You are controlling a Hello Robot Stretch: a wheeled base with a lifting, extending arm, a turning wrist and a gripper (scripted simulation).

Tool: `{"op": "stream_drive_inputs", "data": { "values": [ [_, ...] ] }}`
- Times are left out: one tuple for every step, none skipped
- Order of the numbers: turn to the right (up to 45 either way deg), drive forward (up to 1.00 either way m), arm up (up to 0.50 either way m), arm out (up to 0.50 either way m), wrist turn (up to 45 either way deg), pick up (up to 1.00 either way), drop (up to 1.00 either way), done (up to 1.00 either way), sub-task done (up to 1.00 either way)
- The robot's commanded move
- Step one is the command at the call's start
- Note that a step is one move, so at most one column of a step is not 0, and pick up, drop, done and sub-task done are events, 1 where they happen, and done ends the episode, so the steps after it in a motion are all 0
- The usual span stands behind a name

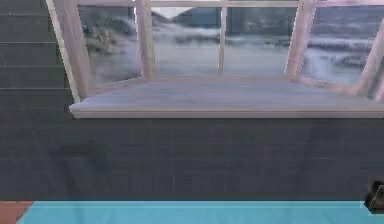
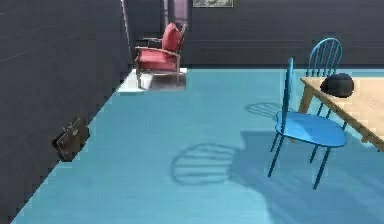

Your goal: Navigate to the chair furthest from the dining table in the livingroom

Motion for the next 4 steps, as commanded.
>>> {"op": "stream_drive_inputs", "data": {
  "values": [
    [-45.0, 0.0, 0.0, 0.0, 0.0, 0.0, 0.0, 0.0, 0.0],
    [-45.0, 0.0, 0.0, 0.0, 0.0, 0.0, 0.0, 0.0, 0.0],
    [-45.0, 0.0, 0.0, 0.0, 0.0, 0.0, 0.0, 0.0, 0.0],
    [-42.0, 0.0, 0.0, 0.0, 0.0, 0.0, 0.0, 0.0, 0.0]
  ]
}}
